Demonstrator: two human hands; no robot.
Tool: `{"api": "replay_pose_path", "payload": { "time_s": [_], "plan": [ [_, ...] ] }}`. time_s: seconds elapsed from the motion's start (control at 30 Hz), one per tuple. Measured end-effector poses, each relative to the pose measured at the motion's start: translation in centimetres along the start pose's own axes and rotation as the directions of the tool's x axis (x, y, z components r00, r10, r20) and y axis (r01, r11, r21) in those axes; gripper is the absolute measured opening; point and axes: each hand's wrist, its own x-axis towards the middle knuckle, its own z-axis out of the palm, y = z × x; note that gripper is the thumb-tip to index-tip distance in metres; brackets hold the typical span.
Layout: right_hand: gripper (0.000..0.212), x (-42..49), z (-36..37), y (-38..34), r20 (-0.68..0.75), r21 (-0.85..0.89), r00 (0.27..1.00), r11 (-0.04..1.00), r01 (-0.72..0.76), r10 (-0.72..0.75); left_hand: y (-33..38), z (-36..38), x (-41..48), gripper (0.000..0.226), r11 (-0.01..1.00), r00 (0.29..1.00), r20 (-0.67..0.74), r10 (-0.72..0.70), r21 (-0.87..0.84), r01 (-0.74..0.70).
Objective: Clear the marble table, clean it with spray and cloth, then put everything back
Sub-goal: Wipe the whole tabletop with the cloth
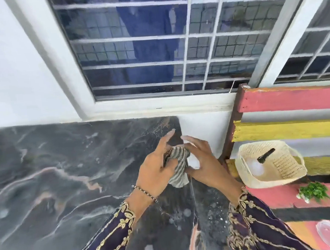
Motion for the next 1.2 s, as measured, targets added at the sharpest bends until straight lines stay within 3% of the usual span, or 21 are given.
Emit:
{"api": "replay_pose_path", "payload": {
  "time_s": [0.17, 0.37, 0.7, 0.87, 1.03, 1.13, 1.2],
  "plan": [
    [0.041, 0.6, 4.4, -9.5, 0.219, 0.012, 0.973, 0.998, 0.066, -0.067, -2.1, -8.8, -8.8, 0.069, 0.999, 0.999, -0.042, 0.002, 0.038, -0.001],
    [0.029, -0.1, 11.0, -19.4, 0.430, 0.183, 0.899, 0.983, 0.010, -0.089, -5.4, -18.1, -18.9, 0.058, 0.994, 0.961, -0.257, -0.101, 0.010, 0.107],
    [0.036, 1.3, 21.2, -28.2, 0.522, 0.224, 0.850, 0.973, -0.055, -0.072, -14.0, -25.8, -26.2, 0.043, 0.943, 0.830, -0.448, -0.332, -0.185, 0.277],
    [0.030, 3.9, 26.9, -29.7, 0.507, 0.147, 0.862, 0.984, -0.104, 0.015, -20.4, -28.8, -28.6, 0.045, 0.890, 0.749, -0.491, -0.446, -0.155, 0.429],
    [0.035, 7.9, 31.5, -31.4, 0.316, 0.168, 0.936, 0.961, -0.219, 0.158, -26.0, -33.6, -31.1, 0.041, 0.830, 0.688, -0.483, -0.541, -0.177, 0.529],
    [0.031, 11.3, 34.3, -33.2, 0.138, -0.069, 0.974, 0.982, -0.174, 0.182, -28.4, -36.7, -31.8, 0.034, 0.799, 0.644, -0.490, -0.587, -0.222, 0.559],
    [0.032, 13.3, 36.9, -35.1, 0.103, -0.229, 0.989, 0.970, -0.077, 0.103, -30.1, -38.5, -31.8, 0.031, 0.778, 0.615, -0.495, -0.613, -0.247, 0.577]
  ]
}}
